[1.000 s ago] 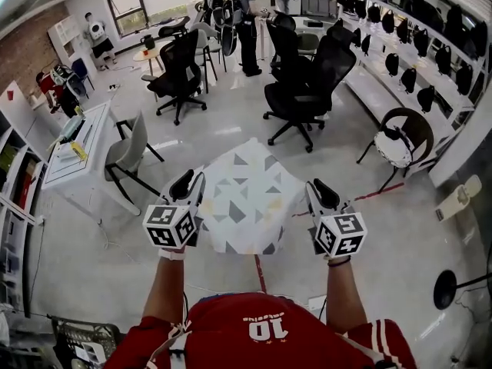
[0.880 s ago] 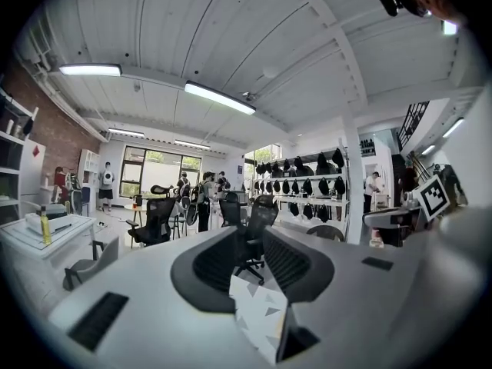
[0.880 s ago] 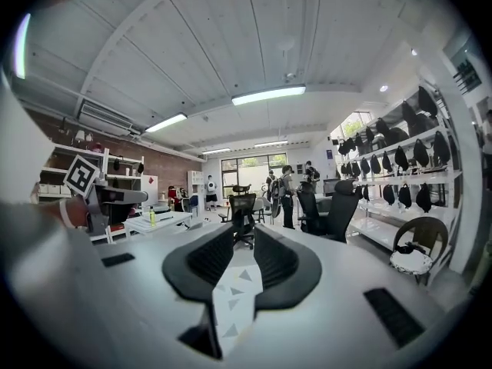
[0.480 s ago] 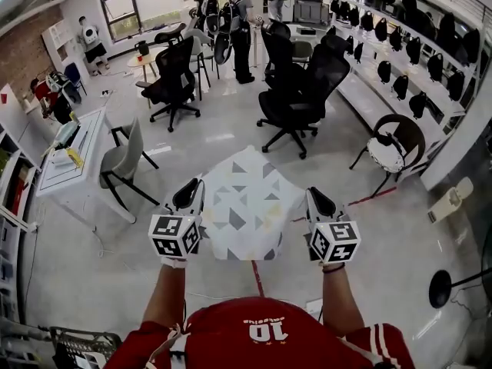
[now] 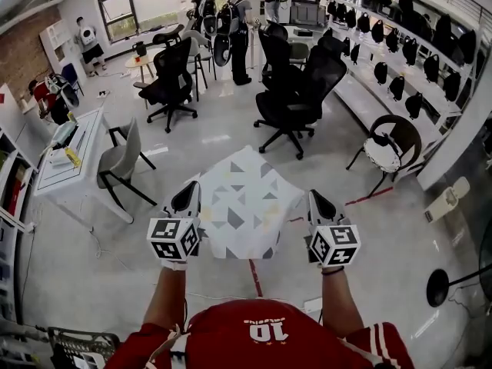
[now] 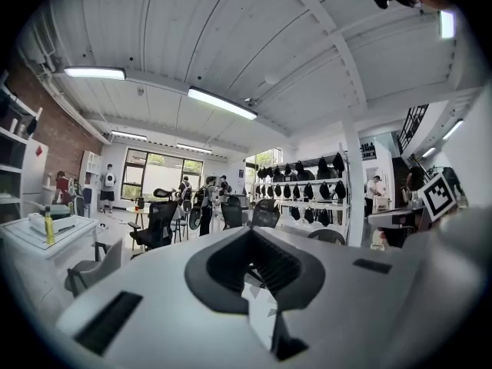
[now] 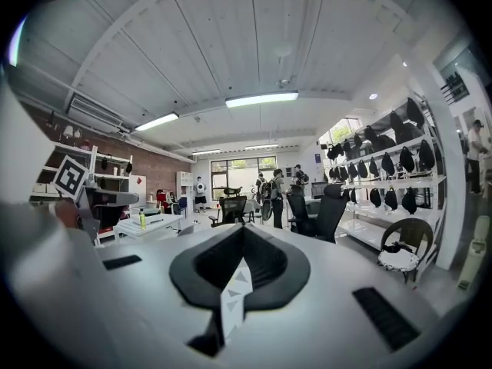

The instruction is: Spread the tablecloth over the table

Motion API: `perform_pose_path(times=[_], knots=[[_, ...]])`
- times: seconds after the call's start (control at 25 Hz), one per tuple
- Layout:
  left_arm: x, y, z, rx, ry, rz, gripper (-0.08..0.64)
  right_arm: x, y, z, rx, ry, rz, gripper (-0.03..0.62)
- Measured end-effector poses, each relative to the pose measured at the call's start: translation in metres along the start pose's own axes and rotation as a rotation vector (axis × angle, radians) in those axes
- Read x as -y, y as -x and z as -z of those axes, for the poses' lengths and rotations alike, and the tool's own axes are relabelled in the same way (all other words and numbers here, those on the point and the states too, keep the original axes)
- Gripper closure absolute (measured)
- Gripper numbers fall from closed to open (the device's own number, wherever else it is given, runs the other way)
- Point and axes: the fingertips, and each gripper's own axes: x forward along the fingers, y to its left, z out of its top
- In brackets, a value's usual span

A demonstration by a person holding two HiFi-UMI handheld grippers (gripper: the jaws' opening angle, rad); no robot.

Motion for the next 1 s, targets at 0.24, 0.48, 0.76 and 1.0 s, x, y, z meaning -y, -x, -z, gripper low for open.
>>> perform_pose_path(times=[0.24, 0.48, 0.76, 1.0], knots=[[0.001, 0.004, 0.002, -0.009, -0.001, -0.003, 0.551, -0.002, 0.004, 0.002, -0.002, 0.002, -0.005, 0.578], [-0.002, 0.007, 0.000, -0.010, -0.006, -0.012, 0.551, -0.004, 0.006, 0.001, 0.004, -0.004, -0.005, 0.578], [-0.009, 0.009, 0.001, -0.012, -0.003, -0.014, 0.551, -0.013, 0.004, 0.000, 0.010, 0.010, -0.007, 0.578], [-0.014, 0.009, 0.003, -0.012, -0.005, -0.005, 0.551, -0.019, 0.000, 0.003, 0.005, 0.010, -0.002, 0.578]])
